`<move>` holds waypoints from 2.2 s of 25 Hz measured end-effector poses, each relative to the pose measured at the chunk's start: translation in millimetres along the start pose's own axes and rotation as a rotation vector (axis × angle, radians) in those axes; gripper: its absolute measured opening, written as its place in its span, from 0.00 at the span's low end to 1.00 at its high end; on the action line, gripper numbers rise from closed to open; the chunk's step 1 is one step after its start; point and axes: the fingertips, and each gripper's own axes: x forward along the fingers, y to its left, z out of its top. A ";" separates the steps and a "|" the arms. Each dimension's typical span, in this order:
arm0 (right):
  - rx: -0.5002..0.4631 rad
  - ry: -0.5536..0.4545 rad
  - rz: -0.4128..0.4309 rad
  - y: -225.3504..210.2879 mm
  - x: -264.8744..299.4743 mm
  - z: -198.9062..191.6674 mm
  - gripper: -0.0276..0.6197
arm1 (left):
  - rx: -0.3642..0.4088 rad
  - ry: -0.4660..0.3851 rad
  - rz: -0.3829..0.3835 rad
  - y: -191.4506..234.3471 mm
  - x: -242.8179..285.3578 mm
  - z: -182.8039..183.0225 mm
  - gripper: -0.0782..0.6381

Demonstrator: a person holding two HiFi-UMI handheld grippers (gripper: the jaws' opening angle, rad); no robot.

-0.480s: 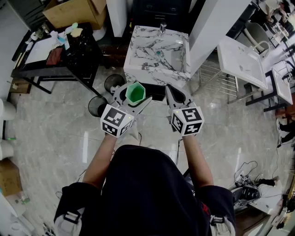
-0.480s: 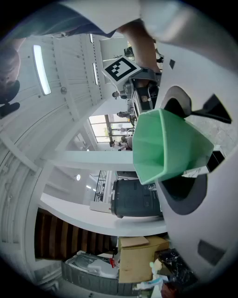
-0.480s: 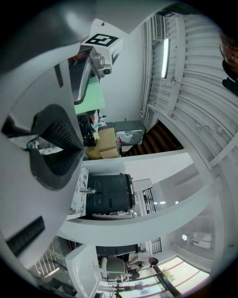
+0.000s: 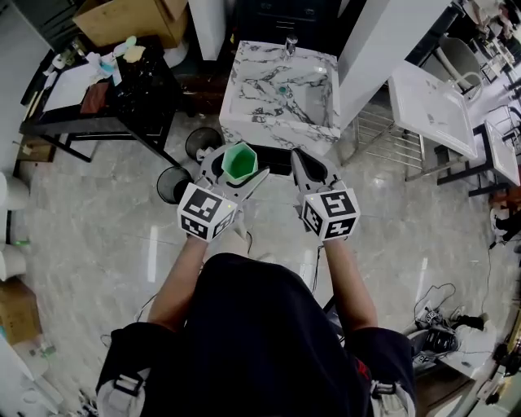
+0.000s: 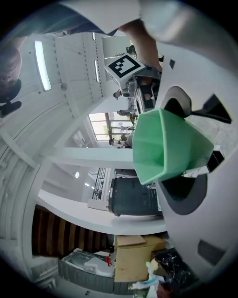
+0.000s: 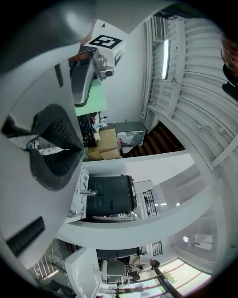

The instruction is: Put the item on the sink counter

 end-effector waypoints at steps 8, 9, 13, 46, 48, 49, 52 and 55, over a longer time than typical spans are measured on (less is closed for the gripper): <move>0.015 0.025 -0.015 -22.0 38.8 -1.3 0.10 | -0.015 0.013 -0.009 35.9 27.2 -2.9 0.57; 0.018 0.027 -0.018 -25.7 46.0 -1.0 0.10 | -0.017 0.012 -0.011 42.1 31.9 -2.8 0.58; 0.026 0.035 -0.024 -38.6 77.9 3.0 0.10 | -0.023 0.017 -0.018 71.3 51.4 -1.9 0.58; 0.059 0.092 -0.165 -81.8 242.8 45.3 0.10 | -0.056 -0.004 -0.111 251.1 117.5 21.2 0.58; 0.060 0.097 -0.166 -82.7 244.4 44.6 0.10 | -0.058 -0.002 -0.121 248.8 119.5 20.3 0.57; 0.062 0.099 -0.166 -84.0 245.0 44.2 0.10 | -0.055 0.001 -0.125 247.3 120.8 19.8 0.58; 0.071 0.101 -0.161 -87.4 246.9 43.6 0.09 | -0.057 0.008 -0.124 245.6 123.9 17.1 0.58; 0.070 0.104 -0.151 -91.6 248.4 42.5 0.10 | -0.074 0.017 -0.114 245.4 127.9 10.8 0.57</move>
